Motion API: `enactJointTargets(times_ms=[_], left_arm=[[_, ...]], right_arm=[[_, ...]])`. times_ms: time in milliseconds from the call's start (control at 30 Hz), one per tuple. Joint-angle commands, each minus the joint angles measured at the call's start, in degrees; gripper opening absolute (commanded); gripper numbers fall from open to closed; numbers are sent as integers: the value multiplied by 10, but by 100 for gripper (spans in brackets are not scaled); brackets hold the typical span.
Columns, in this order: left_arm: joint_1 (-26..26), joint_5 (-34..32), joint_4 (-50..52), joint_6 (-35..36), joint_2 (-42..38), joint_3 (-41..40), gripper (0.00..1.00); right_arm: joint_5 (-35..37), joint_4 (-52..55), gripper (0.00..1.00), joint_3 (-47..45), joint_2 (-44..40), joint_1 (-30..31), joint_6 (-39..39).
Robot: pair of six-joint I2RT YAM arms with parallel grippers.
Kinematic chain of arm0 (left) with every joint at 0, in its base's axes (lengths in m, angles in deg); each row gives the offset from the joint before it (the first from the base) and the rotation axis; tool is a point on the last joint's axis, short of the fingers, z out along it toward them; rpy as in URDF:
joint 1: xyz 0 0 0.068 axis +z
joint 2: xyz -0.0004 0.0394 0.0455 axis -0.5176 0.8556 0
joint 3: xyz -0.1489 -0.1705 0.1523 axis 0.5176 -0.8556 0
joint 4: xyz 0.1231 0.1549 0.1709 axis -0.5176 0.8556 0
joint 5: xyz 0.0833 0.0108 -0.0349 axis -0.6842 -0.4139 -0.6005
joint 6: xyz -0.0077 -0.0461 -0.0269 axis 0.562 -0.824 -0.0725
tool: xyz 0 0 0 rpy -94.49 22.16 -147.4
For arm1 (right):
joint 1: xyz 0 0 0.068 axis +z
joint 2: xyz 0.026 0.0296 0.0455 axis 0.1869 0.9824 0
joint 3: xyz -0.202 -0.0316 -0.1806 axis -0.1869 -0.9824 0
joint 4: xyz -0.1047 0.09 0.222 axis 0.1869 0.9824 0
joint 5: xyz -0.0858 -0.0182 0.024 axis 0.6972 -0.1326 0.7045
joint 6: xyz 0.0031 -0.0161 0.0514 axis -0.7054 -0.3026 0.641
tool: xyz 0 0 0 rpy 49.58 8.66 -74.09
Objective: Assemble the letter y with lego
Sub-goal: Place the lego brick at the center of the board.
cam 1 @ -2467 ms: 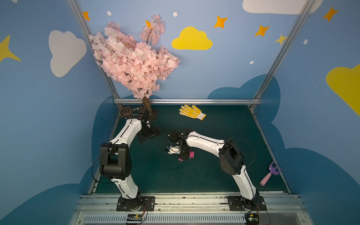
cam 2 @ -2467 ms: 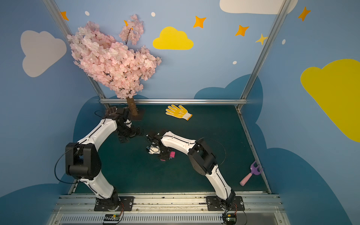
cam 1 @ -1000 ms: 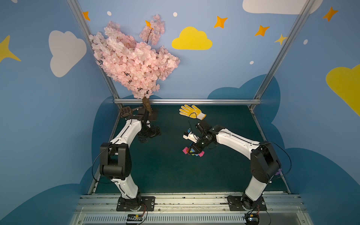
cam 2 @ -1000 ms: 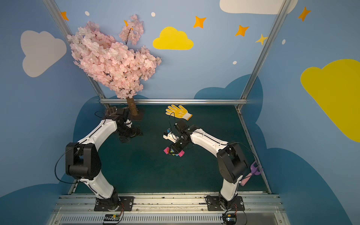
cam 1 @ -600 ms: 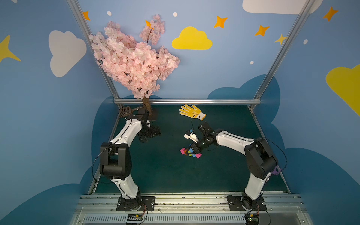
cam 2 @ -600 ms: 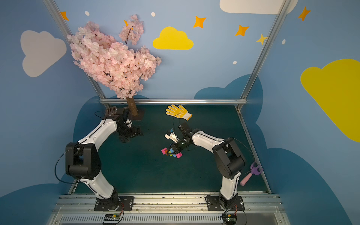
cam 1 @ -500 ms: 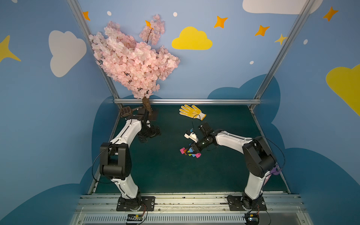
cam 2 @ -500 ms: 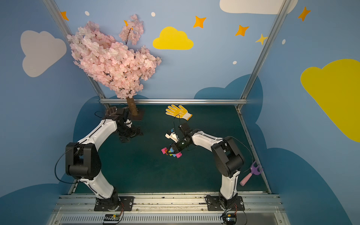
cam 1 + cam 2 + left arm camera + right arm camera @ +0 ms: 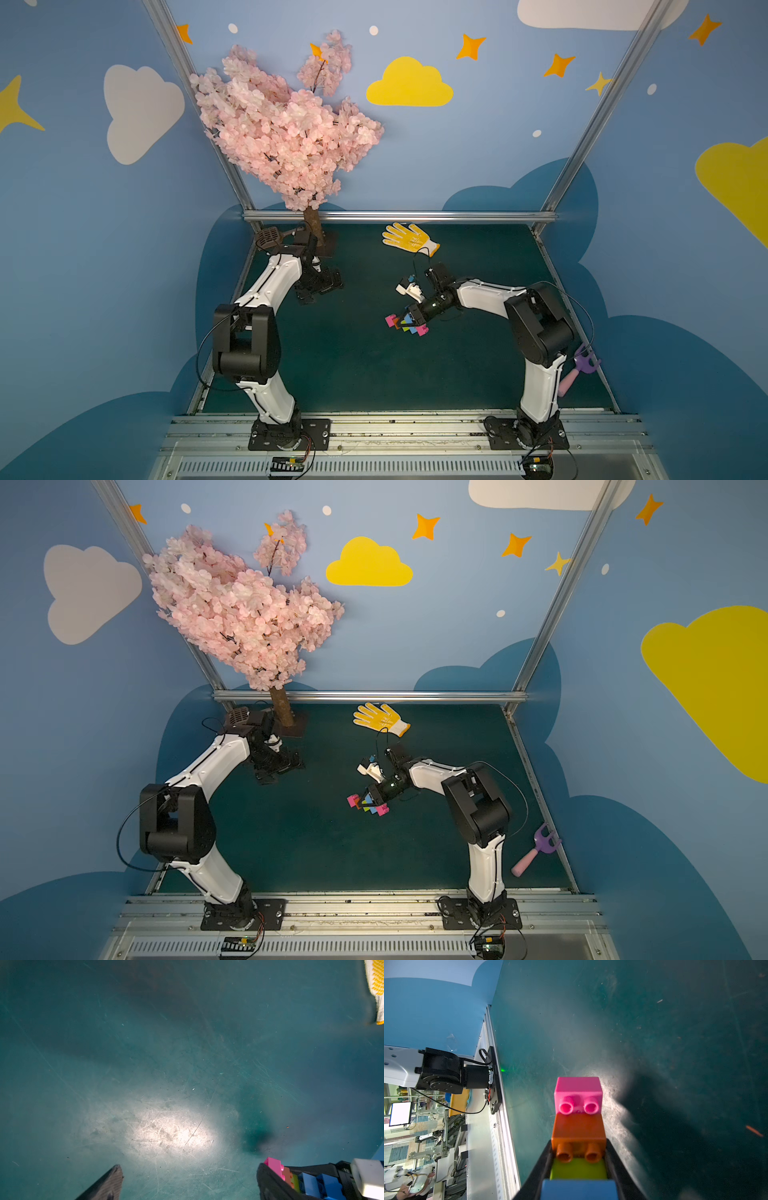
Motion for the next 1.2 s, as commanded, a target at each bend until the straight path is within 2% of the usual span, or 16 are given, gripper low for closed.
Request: enactJointTargets(times_ms=[0,367,967,1167], left_arm=[[4,5,3,2,-6,-5,100],[6,6,3,2,-7,-5,100],[8,6,3,1,-8,-6,100],[8,5,3,1,-9,-6,100]], right_arm=[[-22,-11,20,-2,12,-4,4],[-25,-14,25,-7,40,-12,6],[-82,-117,49,-64,27,-30,39],[-78,-154,54,-85,13,-38,57]])
